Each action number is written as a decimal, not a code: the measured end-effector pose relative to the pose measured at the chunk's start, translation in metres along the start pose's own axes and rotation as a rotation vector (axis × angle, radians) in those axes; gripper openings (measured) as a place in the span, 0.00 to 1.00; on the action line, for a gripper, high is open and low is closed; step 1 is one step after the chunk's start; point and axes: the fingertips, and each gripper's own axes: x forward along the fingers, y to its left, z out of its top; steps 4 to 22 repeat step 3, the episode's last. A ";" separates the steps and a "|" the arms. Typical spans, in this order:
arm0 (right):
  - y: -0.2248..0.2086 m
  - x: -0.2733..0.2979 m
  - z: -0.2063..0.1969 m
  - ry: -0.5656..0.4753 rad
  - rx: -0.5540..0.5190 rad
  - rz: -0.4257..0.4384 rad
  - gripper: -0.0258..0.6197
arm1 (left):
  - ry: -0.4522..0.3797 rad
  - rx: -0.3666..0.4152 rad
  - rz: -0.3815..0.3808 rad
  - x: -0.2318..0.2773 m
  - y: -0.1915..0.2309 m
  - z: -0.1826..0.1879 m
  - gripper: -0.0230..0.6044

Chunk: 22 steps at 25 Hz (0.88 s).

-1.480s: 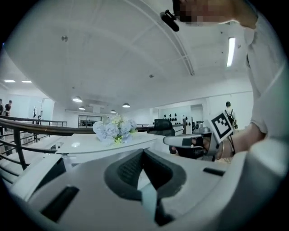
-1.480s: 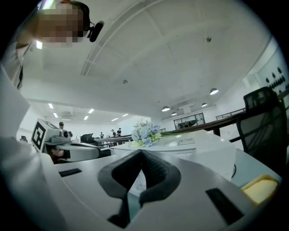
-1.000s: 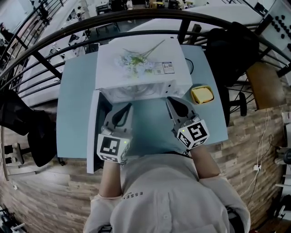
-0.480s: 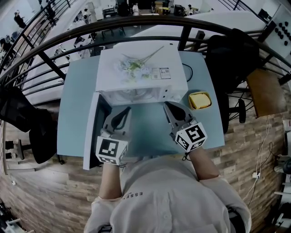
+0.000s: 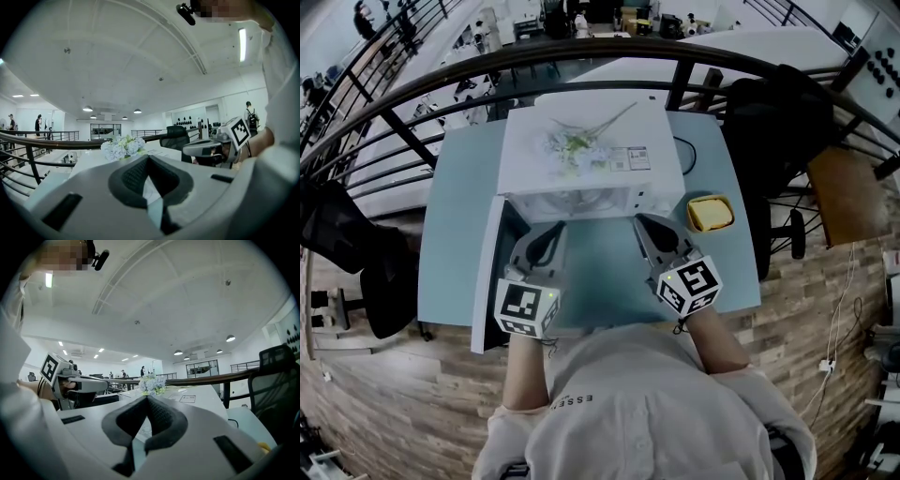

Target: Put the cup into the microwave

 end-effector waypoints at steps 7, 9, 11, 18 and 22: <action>0.000 0.000 -0.002 0.008 0.007 -0.004 0.06 | 0.011 0.006 -0.013 0.001 -0.002 -0.001 0.04; 0.000 0.000 -0.002 0.008 0.007 -0.004 0.06 | 0.011 0.006 -0.013 0.001 -0.002 -0.001 0.04; 0.000 0.000 -0.002 0.008 0.007 -0.004 0.06 | 0.011 0.006 -0.013 0.001 -0.002 -0.001 0.04; 0.000 0.000 -0.002 0.008 0.007 -0.004 0.06 | 0.011 0.006 -0.013 0.001 -0.002 -0.001 0.04; 0.000 0.000 -0.002 0.008 0.007 -0.004 0.06 | 0.011 0.006 -0.013 0.001 -0.002 -0.001 0.04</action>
